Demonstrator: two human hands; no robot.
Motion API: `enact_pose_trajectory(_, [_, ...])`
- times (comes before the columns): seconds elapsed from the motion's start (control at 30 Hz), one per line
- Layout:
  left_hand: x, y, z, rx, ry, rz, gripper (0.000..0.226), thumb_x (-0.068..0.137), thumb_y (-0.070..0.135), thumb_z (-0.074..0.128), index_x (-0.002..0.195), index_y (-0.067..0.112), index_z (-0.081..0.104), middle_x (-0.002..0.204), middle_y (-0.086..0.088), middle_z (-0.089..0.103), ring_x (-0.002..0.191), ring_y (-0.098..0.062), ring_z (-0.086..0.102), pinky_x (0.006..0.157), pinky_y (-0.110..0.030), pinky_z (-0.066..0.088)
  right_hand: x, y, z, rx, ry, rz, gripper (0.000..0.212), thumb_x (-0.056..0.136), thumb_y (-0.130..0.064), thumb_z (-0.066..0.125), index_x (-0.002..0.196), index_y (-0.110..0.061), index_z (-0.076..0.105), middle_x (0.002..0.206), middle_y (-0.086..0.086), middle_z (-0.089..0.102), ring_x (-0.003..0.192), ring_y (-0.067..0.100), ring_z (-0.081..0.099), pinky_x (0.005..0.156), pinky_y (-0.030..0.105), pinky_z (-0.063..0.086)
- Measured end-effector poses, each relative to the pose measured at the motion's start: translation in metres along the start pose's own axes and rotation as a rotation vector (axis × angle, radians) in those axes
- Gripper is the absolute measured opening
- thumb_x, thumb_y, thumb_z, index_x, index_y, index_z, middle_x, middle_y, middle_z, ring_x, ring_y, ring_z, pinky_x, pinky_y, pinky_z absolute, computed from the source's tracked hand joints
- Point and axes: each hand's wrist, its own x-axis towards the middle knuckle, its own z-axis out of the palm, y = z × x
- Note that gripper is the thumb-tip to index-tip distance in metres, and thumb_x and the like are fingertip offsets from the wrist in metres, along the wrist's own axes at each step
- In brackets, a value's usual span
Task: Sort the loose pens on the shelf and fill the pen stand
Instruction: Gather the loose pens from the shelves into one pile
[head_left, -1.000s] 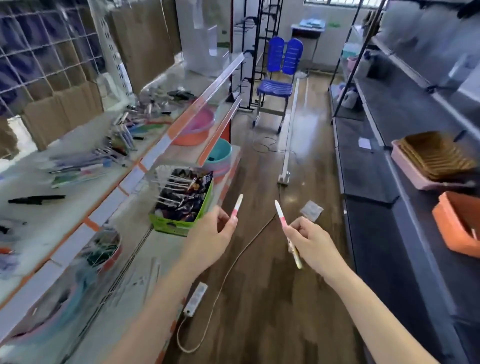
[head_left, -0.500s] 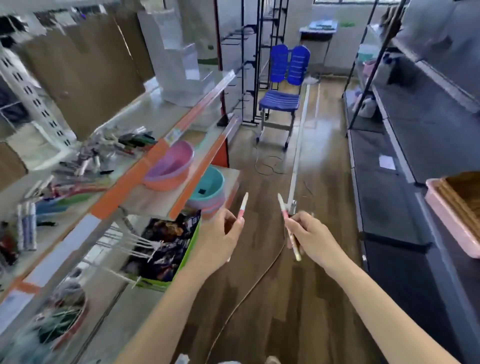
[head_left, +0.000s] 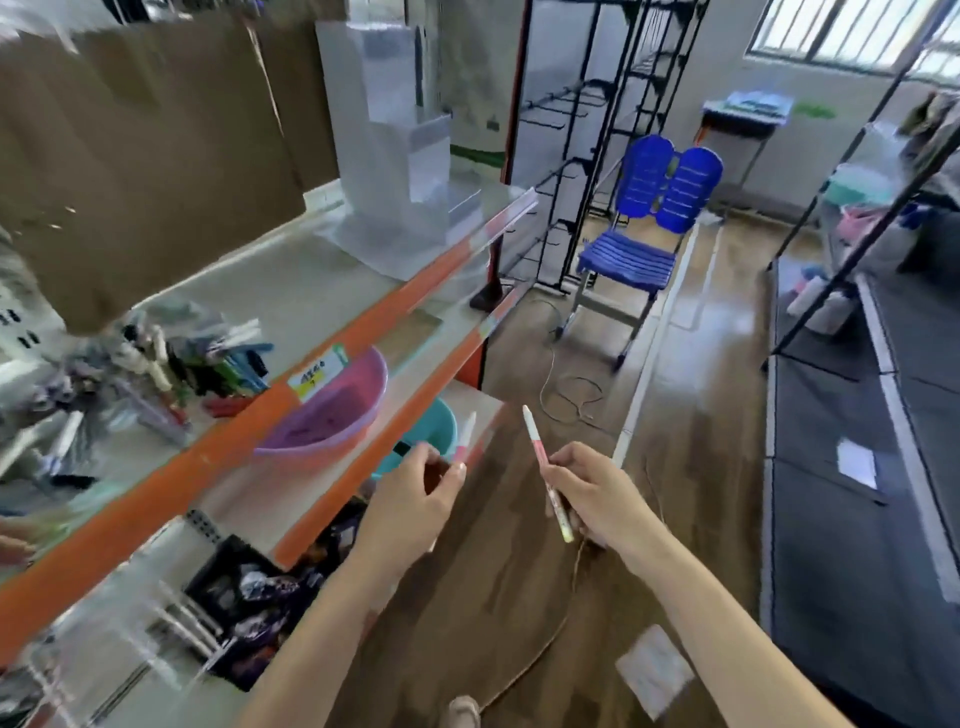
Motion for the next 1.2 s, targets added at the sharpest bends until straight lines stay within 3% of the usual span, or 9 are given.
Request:
enact_pose_trajectory(0.13, [0.075,0.021,0.013,0.013,-0.006,0.001,0.017,0.094,0.033,0.051,0.083,0.02,0.048,0.072,0.01,0.053,0.064,-0.003,0.049,0.054,-0.009,0.036,0.075,-0.016,-0.021,0.067,0.0,-0.005,0.011,0.094,-0.026,0.054,0.084,-0.022,0.055,0.078,0.01,0.067,0.039,0.002,0.048,0.044,0.019,0.036])
enact_pose_trajectory(0.3, [0.141,0.017,0.031,-0.044,0.03,-0.069,0.02,0.091,0.03,0.057,0.074,0.024,0.048,0.069,0.009,0.054,0.064,0.001,0.051,0.06,-0.01,0.037,0.154,-0.012,-0.02,0.037,-0.123,0.043,0.01,0.093,-0.026,0.056,0.087,-0.018,0.056,0.075,0.005,0.065,0.042,0.001,0.049,0.042,0.015,0.035])
enact_pose_trajectory(0.47, [0.203,0.005,0.029,-0.018,0.183,-0.202,0.023,0.09,0.032,0.058,0.074,0.019,0.048,0.064,0.009,0.054,0.062,-0.01,0.051,0.056,-0.019,0.033,0.257,-0.031,-0.021,-0.068,-0.279,-0.084,0.009,0.093,-0.021,0.056,0.085,-0.018,0.056,0.073,0.001,0.065,0.051,0.005,0.052,0.051,0.019,0.04])
enact_pose_trajectory(0.57, [0.233,0.008,0.016,-0.026,0.306,-0.262,0.023,0.09,0.033,0.058,0.073,0.02,0.049,0.061,0.008,0.056,0.057,-0.005,0.05,0.061,-0.024,0.034,0.312,-0.062,-0.012,-0.062,-0.43,-0.167,0.005,0.091,-0.018,0.057,0.089,-0.014,0.055,0.073,0.003,0.064,0.051,0.009,0.05,0.053,0.024,0.04])
enact_pose_trajectory(0.67, [0.249,0.01,0.001,-0.029,0.468,-0.334,0.024,0.089,0.033,0.06,0.07,0.023,0.05,0.056,0.009,0.055,0.052,0.001,0.049,0.058,-0.019,0.035,0.349,-0.096,0.012,-0.099,-0.555,-0.304,0.012,0.089,-0.013,0.058,0.082,-0.02,0.052,0.062,-0.005,0.06,0.043,0.001,0.049,0.047,0.018,0.039])
enact_pose_trajectory(0.87, [0.233,-0.006,-0.035,0.016,0.653,-0.526,0.015,0.091,0.03,0.057,0.078,0.024,0.051,0.063,0.007,0.057,0.055,0.001,0.053,0.052,-0.013,0.037,0.36,-0.147,0.092,-0.113,-0.794,-0.521,0.017,0.085,-0.014,0.063,0.076,-0.02,0.05,0.056,-0.004,0.059,0.04,0.004,0.047,0.05,0.022,0.039])
enact_pose_trajectory(1.0, [0.216,-0.033,-0.077,0.018,0.797,-0.596,0.011,0.09,0.03,0.058,0.094,0.02,0.055,0.073,-0.005,0.064,0.064,-0.019,0.059,0.059,-0.028,0.043,0.353,-0.179,0.151,-0.132,-0.906,-0.603,0.015,0.086,-0.021,0.063,0.079,-0.022,0.051,0.056,-0.004,0.058,0.047,0.009,0.051,0.058,0.032,0.044])
enact_pose_trajectory(1.13, [0.209,-0.065,-0.12,0.249,0.97,-0.617,0.009,0.091,0.026,0.057,0.096,0.019,0.054,0.062,0.008,0.055,0.049,-0.004,0.047,0.046,-0.018,0.034,0.347,-0.211,0.207,-0.199,-0.915,-0.767,0.008,0.089,-0.014,0.06,0.086,-0.013,0.052,0.054,-0.002,0.054,0.038,0.0,0.047,0.044,0.012,0.035])
enact_pose_trajectory(1.2, [0.206,-0.081,-0.135,0.367,1.036,-0.657,0.014,0.091,0.029,0.057,0.097,0.016,0.056,0.067,0.013,0.054,0.056,-0.007,0.052,0.049,-0.018,0.033,0.343,-0.224,0.231,-0.23,-0.909,-0.823,0.007,0.09,-0.014,0.059,0.093,-0.009,0.054,0.056,-0.006,0.051,0.044,-0.001,0.045,0.046,0.01,0.035])
